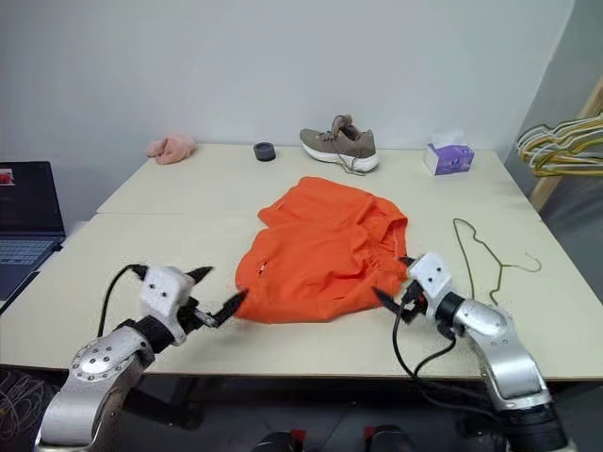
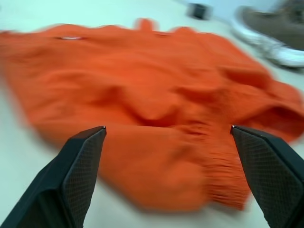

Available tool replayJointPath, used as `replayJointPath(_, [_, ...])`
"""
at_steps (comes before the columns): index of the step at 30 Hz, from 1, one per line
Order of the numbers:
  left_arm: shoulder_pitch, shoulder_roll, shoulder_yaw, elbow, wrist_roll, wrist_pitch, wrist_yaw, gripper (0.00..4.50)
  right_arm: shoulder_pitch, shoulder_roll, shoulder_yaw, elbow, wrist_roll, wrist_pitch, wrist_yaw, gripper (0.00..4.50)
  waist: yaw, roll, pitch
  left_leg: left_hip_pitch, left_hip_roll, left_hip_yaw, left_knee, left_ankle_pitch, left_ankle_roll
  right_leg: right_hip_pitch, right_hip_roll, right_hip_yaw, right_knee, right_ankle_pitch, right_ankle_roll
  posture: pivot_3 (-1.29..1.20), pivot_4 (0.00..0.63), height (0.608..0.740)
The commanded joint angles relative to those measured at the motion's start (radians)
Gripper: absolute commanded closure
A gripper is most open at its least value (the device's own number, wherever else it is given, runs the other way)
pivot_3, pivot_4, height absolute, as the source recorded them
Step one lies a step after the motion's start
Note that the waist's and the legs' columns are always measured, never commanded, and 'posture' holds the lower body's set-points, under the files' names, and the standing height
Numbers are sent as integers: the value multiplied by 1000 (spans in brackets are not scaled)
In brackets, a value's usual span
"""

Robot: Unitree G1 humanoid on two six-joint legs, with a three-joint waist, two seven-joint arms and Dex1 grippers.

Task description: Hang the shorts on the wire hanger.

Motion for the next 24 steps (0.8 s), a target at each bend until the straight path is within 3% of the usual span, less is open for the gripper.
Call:
replayJointPath(1, [-44, 59, -46, 37, 33, -69, -93, 34, -13, -48, 22, -93, 67, 69, 83, 0, -7, 0, 0, 0, 0, 0, 0, 0, 0, 0, 0, 0, 0, 0, 0, -118, 0, 740])
replayJointPath(9, [-139, 137, -181, 236, 165, -182, -197, 34, -13, -110, 51, -175, 103, 129, 136, 0, -25, 0, 0, -1, 0, 1, 0, 0, 0, -1, 0, 0, 0, 0, 0, -143, 0, 740])
replayJointPath(15, [-202, 136, -266, 334, 240, -250, -237, 34, -17, -132, 43, -184, 100, 127, 138, 0, -26, -1, 0, -1, 0, 1, 0, 0, 0, -1, 0, 0, -1, 0, 1, -162, 0, 740])
replayJointPath(18, [-216, 132, -290, 375, 286, -296, -225, 597, -24, -149, 49, -178, 87, 115, 150, 0, -26, 0, 0, -1, 0, 1, 0, 0, 0, -1, -1, 0, -1, 0, 1, -164, 0, 740])
replayJointPath(24, [-227, 129, -271, 407, 300, -330, -203, 2424, -119, -185, 139, -29, -91, -61, 163, 0, -43, 0, 0, 1, 0, 1, 0, 0, 0, 0, -1, 0, -1, 1, 2, -166, 0, 740])
